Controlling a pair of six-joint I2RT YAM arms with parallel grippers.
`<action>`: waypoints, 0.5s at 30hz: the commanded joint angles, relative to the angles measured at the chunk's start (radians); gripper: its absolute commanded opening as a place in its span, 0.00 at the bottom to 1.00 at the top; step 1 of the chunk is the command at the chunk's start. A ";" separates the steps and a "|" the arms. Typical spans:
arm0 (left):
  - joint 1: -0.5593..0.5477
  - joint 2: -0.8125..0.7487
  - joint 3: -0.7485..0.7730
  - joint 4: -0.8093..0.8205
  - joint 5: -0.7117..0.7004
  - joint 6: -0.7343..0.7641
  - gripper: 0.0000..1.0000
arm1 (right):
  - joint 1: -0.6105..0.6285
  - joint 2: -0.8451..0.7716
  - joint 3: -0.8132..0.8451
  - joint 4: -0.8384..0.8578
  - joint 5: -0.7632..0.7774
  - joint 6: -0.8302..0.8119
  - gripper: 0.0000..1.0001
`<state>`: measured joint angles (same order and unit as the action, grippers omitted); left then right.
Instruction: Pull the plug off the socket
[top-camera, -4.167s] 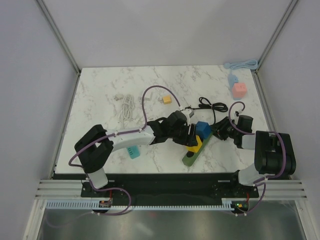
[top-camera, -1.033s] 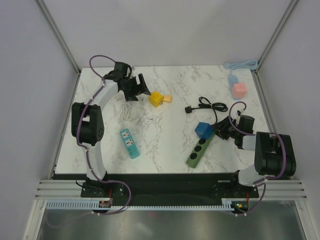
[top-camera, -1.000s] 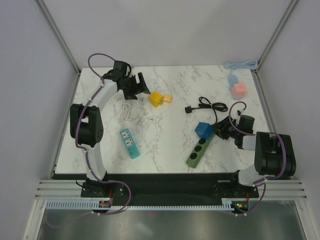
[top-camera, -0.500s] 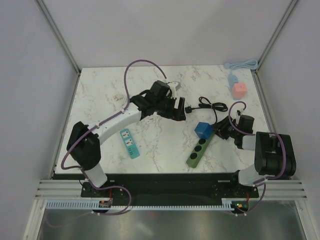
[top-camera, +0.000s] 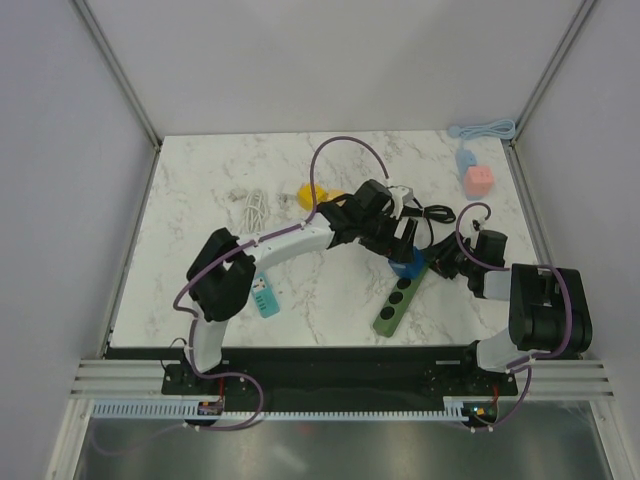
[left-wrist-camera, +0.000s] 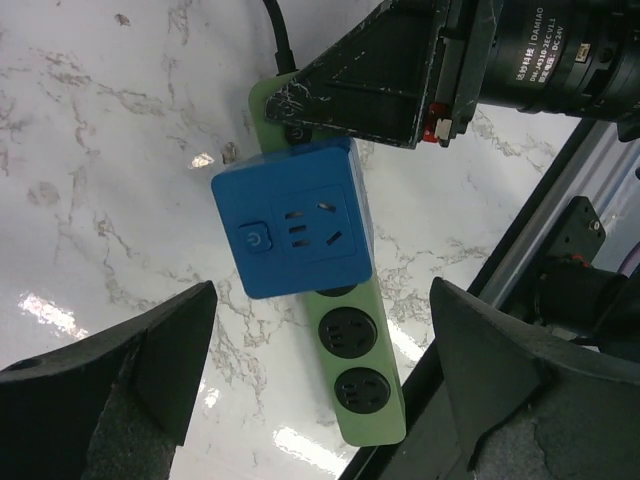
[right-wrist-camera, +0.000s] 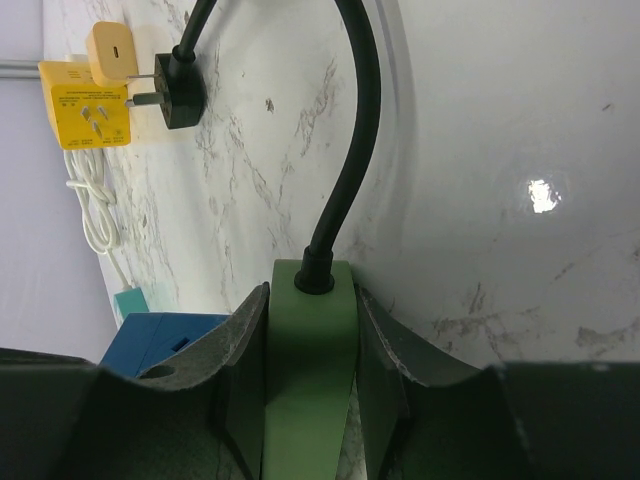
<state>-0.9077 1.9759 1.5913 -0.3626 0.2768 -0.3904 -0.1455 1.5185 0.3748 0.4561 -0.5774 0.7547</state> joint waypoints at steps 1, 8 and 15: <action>0.000 0.050 0.084 0.031 0.047 -0.013 0.94 | 0.014 0.002 -0.008 0.000 0.091 -0.143 0.00; -0.002 0.159 0.168 0.001 0.072 -0.027 0.94 | 0.015 0.002 -0.008 0.000 0.091 -0.144 0.00; -0.002 0.239 0.254 -0.048 0.100 -0.057 0.86 | 0.018 0.003 -0.007 -0.002 0.094 -0.144 0.00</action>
<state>-0.9066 2.1941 1.7805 -0.3912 0.3313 -0.4084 -0.1394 1.5177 0.3748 0.4561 -0.5739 0.7547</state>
